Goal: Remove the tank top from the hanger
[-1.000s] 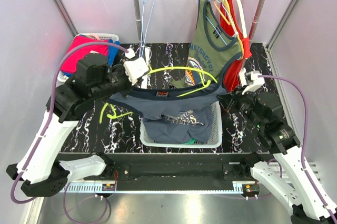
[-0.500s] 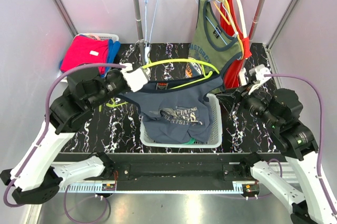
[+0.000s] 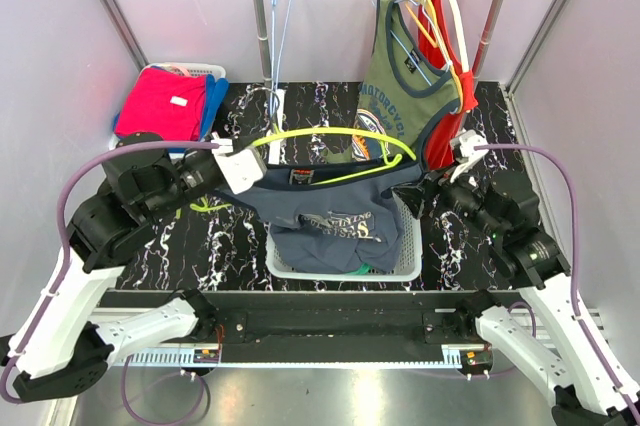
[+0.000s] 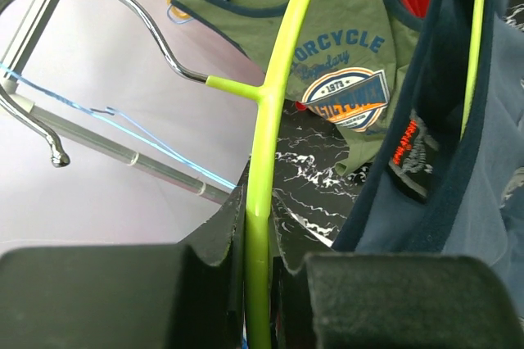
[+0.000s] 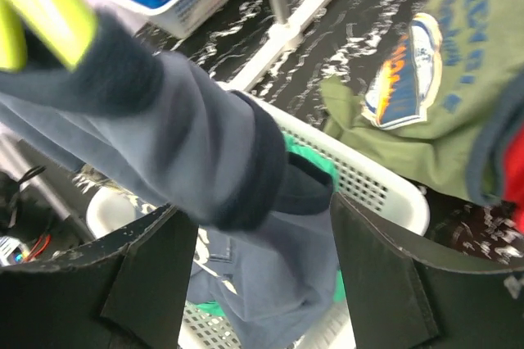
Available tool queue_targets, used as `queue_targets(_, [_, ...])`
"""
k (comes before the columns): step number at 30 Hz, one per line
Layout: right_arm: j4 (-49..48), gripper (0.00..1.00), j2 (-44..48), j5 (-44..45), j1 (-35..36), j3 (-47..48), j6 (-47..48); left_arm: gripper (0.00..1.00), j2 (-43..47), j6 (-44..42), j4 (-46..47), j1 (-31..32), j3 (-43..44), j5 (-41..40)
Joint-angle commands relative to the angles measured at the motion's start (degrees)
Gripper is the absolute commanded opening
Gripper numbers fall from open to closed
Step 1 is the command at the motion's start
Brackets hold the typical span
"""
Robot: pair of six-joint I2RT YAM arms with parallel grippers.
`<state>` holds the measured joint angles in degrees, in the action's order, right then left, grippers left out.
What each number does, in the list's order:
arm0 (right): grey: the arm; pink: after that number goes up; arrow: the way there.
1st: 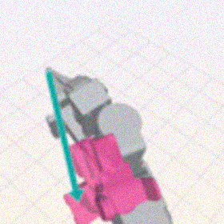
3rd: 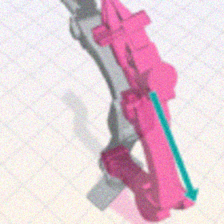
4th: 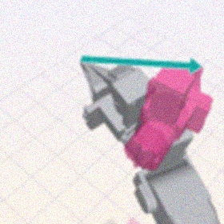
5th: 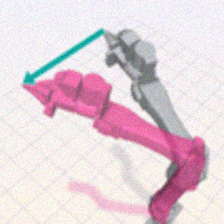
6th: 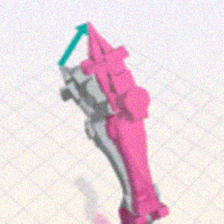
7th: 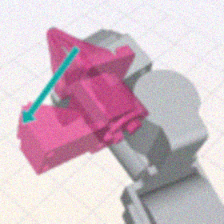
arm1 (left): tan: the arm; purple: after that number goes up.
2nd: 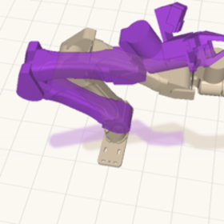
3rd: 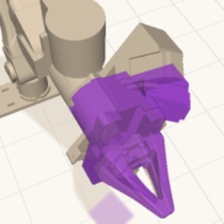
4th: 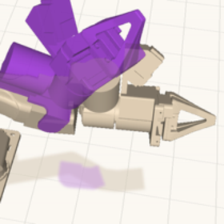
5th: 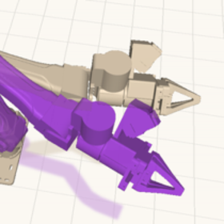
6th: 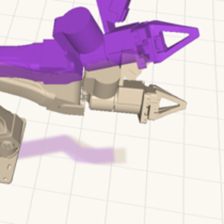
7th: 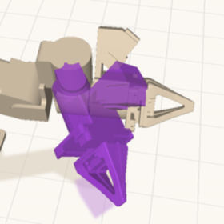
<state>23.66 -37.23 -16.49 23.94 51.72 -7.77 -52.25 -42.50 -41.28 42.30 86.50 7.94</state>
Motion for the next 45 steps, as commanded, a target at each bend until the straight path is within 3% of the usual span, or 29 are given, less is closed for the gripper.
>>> queue_targets(1, [-8.90,0.73,0.67,-7.14,-0.13,1.36,1.34,0.00,0.66,0.93,1.47,0.23,3.24,3.83])
queue_targets(10, [4.02,0.66,-0.64,-22.52,-0.21,8.83,7.50,0.00,2.85,-2.67,0.94,0.23,-1.24,4.18])
queue_targets(11, [4.55,0.61,-0.91,-23.40,-0.21,9.09,7.42,0.00,2.85,-2.76,0.94,0.23,-1.16,4.27])
queue_targets(15, [4.99,0.45,-1.61,-23.94,-0.21,9.10,7.24,0.00,2.24,-2.15,1.02,0.23,0.42,4.36])
queue_targets(22, [7.45,0.36,-3.28,-23.85,-0.13,8.48,7.42,0.00,2.15,-1.71,0.94,0.23,2.01,4.01])
queue_targets(26, [8.59,0.37,-3.64,-23.32,-0.13,7.87,7.42,0.00,1.98,-1.01,1.11,0.23,2.88,4.45])
queue_targets(27, [8.51,0.39,-3.37,-23.06,-0.21,7.69,7.51,0.00,1.89,-0.92,1.11,0.32,3.41,4.53])
queue_targets(28, [8.51,0.50,-3.29,-22.10,-0.21,7.25,7.33,0.00,1.63,-0.74,1.11,0.32,3.67,4.62])
queue_targets(30, [8.51,0.55,-2.59,-21.04,-0.21,6.81,7.24,0.00,1.28,-0.65,1.11,0.32,4.38,4.71])
queue_targets(33, [8.24,0.41,-1.71,-18.93,-0.21,6.63,7.24,0.00,1.18,-0.48,1.11,0.23,4.82,4.80])
queue_targets(38, [7.02,0.10,-0.12,-14.45,-0.21,6.72,7.33,0.00,1.36,-0.13,0.94,0.24,4.64,4.80])
queue_targets(41, [6.40,0.00,2.07,-12.26,-0.21,6.29,7.33,0.00,1.62,0.14,1.02,0.23,4.21,4.80])
queue_targets(45, [6.40,0.00,3.48,-7.09,-0.13,5.14,6.02,0.00,1.89,0.23,1.02,0.23,4.12,4.71])
